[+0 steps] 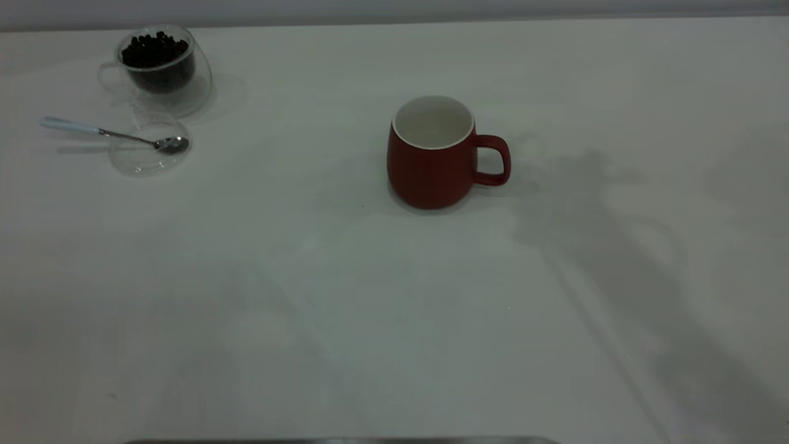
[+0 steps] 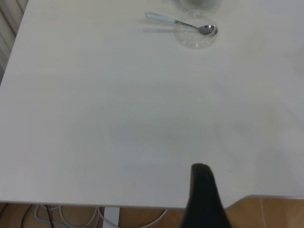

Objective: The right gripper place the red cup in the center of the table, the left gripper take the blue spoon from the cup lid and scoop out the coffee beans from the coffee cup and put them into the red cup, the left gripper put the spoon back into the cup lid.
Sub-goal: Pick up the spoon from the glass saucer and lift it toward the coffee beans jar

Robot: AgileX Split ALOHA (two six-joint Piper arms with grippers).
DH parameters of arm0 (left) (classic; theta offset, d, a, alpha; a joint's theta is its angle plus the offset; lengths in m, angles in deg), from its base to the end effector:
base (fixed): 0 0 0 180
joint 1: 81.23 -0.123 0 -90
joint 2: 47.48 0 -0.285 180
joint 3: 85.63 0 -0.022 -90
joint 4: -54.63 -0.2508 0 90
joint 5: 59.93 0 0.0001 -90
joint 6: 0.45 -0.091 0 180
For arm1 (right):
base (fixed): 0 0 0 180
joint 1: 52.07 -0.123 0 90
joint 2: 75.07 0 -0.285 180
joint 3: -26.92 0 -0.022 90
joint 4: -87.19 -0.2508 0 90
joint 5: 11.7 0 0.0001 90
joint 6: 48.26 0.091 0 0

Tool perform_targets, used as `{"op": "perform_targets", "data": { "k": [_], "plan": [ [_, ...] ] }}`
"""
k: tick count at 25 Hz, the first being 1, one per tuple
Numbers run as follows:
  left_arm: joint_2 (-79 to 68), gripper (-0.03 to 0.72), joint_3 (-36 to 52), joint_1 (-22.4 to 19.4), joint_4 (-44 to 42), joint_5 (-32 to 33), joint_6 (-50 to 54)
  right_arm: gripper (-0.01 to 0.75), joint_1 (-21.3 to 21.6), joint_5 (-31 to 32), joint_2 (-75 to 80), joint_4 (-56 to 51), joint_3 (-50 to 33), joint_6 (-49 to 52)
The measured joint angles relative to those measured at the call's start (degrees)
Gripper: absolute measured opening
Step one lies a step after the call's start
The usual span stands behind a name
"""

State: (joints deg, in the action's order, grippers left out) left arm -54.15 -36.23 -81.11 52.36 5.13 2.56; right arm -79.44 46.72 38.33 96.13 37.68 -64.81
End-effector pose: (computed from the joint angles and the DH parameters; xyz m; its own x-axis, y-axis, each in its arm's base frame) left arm -0.0094 0.0033 0.2673 -0.5154 -0.0347 -0.8563 -0.0471 0.9988 -0.0121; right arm 0.3540 0.1697 0.2660 -0.6302 -0.7309 -0.2620 -0.6925 0.6817 -0.2360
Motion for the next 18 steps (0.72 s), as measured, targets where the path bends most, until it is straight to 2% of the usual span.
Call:
{"op": "perform_targets", "data": {
  "k": [3,5,18],
  "plan": [
    [0.0,0.588,0.0,0.0,0.0,0.0,0.0,0.59,0.0,8.03,-5.48,0.52,0.0,3.06],
    [0.0,0.588,0.0,0.0,0.0,0.0,0.0,0.59,0.0,10.69,-9.32,0.66,-0.78,4.87],
    [0.0,0.588,0.0,0.0,0.0,0.0,0.0,0.59,-0.05,12.27,-40.39,-0.32,-24.69,13.13]
  ]
}}
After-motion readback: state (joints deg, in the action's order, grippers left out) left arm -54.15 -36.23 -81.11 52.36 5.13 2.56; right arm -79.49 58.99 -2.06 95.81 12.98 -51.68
